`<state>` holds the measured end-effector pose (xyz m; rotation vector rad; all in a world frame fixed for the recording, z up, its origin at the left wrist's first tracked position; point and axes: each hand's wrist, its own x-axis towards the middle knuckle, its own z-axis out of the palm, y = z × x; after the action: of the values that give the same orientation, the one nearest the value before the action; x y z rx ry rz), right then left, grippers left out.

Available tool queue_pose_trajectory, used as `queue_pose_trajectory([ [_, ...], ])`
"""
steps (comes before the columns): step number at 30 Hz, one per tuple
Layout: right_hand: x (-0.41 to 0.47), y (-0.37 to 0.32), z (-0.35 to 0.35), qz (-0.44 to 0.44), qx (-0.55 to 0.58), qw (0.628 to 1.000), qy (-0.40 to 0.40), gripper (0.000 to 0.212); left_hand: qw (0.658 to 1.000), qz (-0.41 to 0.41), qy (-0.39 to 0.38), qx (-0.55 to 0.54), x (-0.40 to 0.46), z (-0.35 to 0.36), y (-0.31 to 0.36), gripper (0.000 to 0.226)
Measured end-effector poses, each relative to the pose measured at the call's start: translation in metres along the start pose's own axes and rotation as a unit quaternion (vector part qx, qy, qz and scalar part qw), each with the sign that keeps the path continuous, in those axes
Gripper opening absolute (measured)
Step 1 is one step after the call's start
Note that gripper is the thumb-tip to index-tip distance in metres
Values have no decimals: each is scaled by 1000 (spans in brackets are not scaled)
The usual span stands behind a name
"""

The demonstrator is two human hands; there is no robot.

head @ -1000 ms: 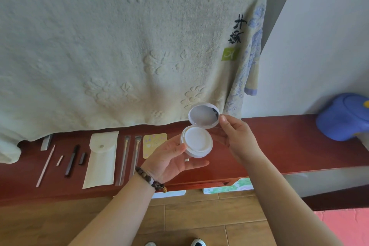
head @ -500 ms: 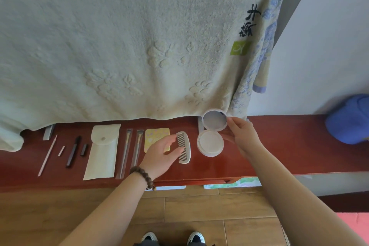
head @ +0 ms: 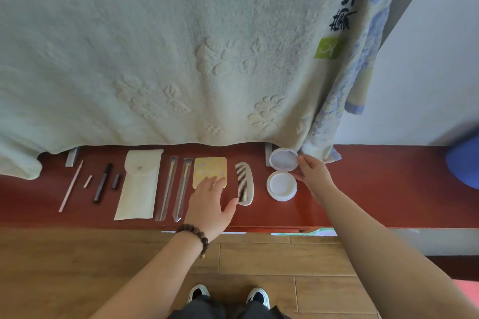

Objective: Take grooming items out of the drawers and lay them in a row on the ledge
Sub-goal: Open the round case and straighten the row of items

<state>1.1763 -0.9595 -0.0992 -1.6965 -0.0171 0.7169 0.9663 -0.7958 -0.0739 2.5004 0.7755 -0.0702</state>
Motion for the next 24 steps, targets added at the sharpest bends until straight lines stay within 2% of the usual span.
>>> queue_pose_trajectory([
  [3, 2, 4, 0, -10, -44, 999, 18, 24, 1000, -3, 15, -2, 4, 0, 1, 59],
  [5, -1, 3, -1, -18, -101, 994, 42, 33, 1000, -4, 21, 0, 7, 1, 3, 59],
  [9, -24, 6, 1, -90, -238, 962, 103, 46, 1000, 2, 29, -5, 12, 1, 4, 58],
  [12, -44, 24, 14, -140, -326, 933, 52, 75, 999, 3, 39, -15, 16, 1, 5, 57],
  [15, -49, 36, 27, -117, -382, 915, 51, 95, 999, 9, 43, -9, 19, 2, 7, 57],
  [21, -48, 45, 38, -104, -414, 897, 115, 73, 999, 7, 42, -6, 21, 5, 7, 58],
  [24, -50, 47, 40, -87, -415, 893, 149, 70, 999, 6, 40, -5, 20, 7, 6, 59],
])
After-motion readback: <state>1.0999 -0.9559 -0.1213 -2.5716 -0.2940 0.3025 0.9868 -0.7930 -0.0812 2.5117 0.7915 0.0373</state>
